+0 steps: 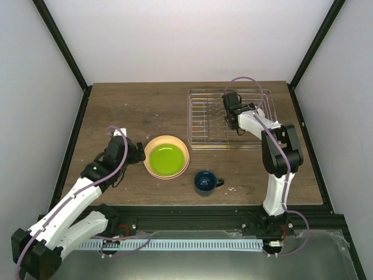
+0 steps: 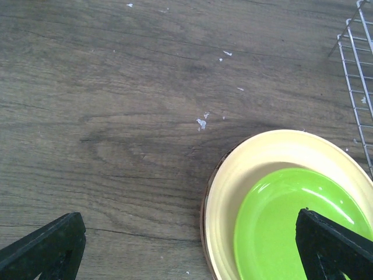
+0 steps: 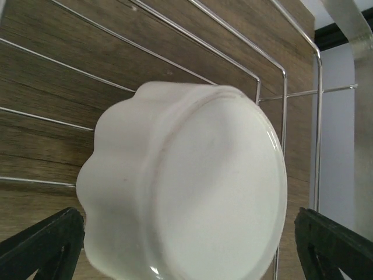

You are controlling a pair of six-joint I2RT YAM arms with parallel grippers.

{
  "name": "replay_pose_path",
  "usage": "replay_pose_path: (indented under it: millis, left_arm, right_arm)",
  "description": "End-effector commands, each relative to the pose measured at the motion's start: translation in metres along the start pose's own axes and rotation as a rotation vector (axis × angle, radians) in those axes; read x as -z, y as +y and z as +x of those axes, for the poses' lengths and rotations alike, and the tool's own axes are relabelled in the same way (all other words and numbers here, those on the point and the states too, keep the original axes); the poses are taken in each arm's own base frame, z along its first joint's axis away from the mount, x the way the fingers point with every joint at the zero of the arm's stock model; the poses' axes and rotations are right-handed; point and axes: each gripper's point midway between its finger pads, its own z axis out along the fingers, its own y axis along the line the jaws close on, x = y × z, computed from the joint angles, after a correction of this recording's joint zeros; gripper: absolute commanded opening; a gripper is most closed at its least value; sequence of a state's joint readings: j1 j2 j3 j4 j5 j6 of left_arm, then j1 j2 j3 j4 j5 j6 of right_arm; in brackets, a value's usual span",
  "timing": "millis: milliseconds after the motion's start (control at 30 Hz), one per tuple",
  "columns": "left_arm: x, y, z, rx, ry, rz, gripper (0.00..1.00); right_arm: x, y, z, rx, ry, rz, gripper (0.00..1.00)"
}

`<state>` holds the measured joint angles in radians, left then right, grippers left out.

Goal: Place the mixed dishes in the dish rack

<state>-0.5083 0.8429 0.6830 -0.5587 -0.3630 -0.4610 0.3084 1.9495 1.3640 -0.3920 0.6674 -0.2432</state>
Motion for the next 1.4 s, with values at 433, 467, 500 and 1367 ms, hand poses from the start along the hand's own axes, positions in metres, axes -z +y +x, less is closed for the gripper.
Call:
replay_pose_path:
  millis: [433,467,500,1367]
  left_arm:
    - [-0.002,-0.036,0.033,-0.073,0.104,0.155,1.00]
    - [-0.001,-0.042,0.037,-0.087,0.115,0.168,1.00]
    - [0.001,-0.050,0.042,-0.101,0.128,0.185,1.00]
    - [0.029,-0.249,0.130,-0.507,0.334,0.355,1.00]
  right_arm:
    - [0.112,-0.006,-0.050,-0.232,-0.245,-0.303,1.00]
    - [0.120,-0.006,-0.050,-0.264,-0.257,-0.333,1.00]
    - [0.126,-0.004,-0.051,-0.288,-0.267,-0.366,1.00]
    - [0.137,-0.083,0.011,-0.686,-0.315,-0.407,1.00]
